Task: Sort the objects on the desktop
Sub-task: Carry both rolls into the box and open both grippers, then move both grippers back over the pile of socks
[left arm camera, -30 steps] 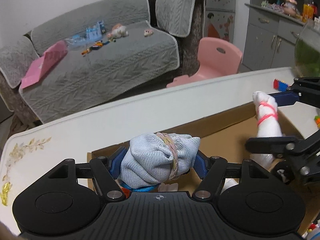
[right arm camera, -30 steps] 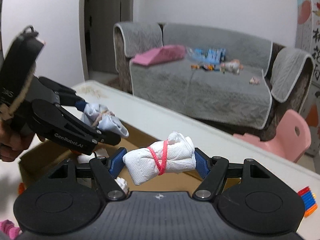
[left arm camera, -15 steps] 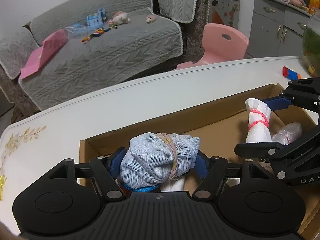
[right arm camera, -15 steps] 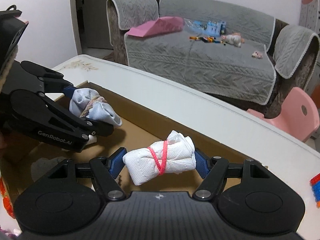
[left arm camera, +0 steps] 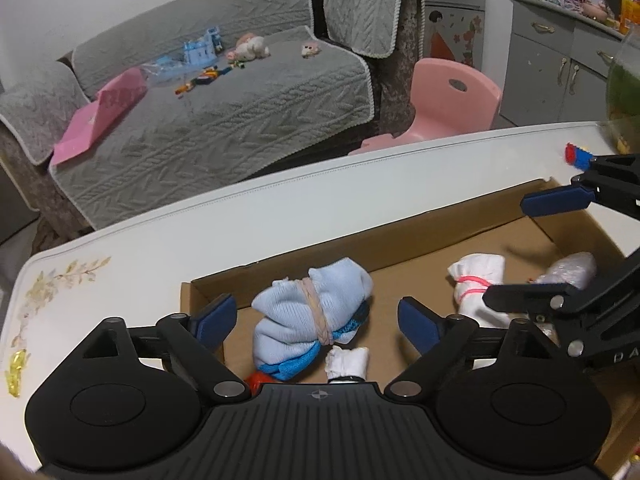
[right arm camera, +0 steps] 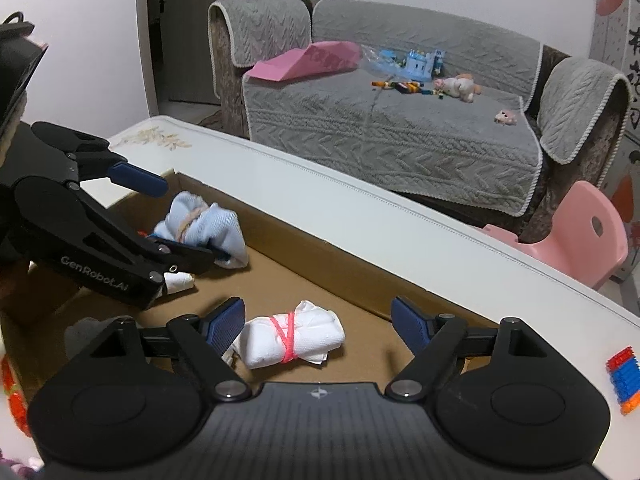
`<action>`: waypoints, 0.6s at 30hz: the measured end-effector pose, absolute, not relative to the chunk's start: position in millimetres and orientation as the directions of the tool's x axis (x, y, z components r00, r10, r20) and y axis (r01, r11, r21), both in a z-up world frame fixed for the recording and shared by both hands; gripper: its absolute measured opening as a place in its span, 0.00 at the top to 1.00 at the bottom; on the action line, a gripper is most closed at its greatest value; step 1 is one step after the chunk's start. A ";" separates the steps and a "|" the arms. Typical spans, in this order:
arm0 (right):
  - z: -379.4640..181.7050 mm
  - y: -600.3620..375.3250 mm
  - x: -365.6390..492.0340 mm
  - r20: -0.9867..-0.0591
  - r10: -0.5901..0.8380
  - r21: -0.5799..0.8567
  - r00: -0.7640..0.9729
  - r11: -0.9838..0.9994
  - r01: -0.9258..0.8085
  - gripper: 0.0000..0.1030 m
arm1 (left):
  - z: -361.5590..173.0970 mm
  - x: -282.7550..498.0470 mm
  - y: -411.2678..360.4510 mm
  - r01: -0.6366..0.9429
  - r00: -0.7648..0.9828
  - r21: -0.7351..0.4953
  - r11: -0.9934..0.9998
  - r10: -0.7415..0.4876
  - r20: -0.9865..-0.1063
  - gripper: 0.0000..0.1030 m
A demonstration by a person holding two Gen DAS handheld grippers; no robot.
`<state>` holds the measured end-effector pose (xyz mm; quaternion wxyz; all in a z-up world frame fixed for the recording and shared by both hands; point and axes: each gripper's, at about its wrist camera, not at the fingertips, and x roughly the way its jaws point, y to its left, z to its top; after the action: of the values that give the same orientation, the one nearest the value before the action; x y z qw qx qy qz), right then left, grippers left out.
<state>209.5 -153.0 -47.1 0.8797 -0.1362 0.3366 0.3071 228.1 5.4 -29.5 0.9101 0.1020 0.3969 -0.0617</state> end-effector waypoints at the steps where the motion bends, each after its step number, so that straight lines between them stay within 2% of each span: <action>1: -43.9 -154.8 206.4 -0.671 0.450 -0.033 0.589 0.775 -0.631 0.24 | -26.3 224.5 4.7 0.196 0.681 0.139 0.971 -0.032 -0.732 0.11; 10: -11.7 -184.0 173.3 -0.620 0.477 -0.024 0.623 0.782 -0.623 0.21 | -1.8 160.8 -0.2 0.218 0.704 0.130 0.967 -0.064 -0.707 0.06; 13: -3.0 -204.2 145.8 -0.594 0.504 -0.001 0.627 0.779 -0.628 0.16 | 3.3 122.6 0.7 0.237 0.712 0.124 0.964 -0.086 -0.697 0.01; 18: -6.9 -239.7 86.1 -0.549 0.577 0.074 0.605 0.754 -0.652 0.12 | 1.4 53.3 2.0 0.292 0.712 0.094 0.952 -0.150 -0.685 0.00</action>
<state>86.1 -239.7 -6.9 0.8933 -0.0670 0.2813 0.3441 53.3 2.0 1.4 0.9201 0.0981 0.3597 -0.1201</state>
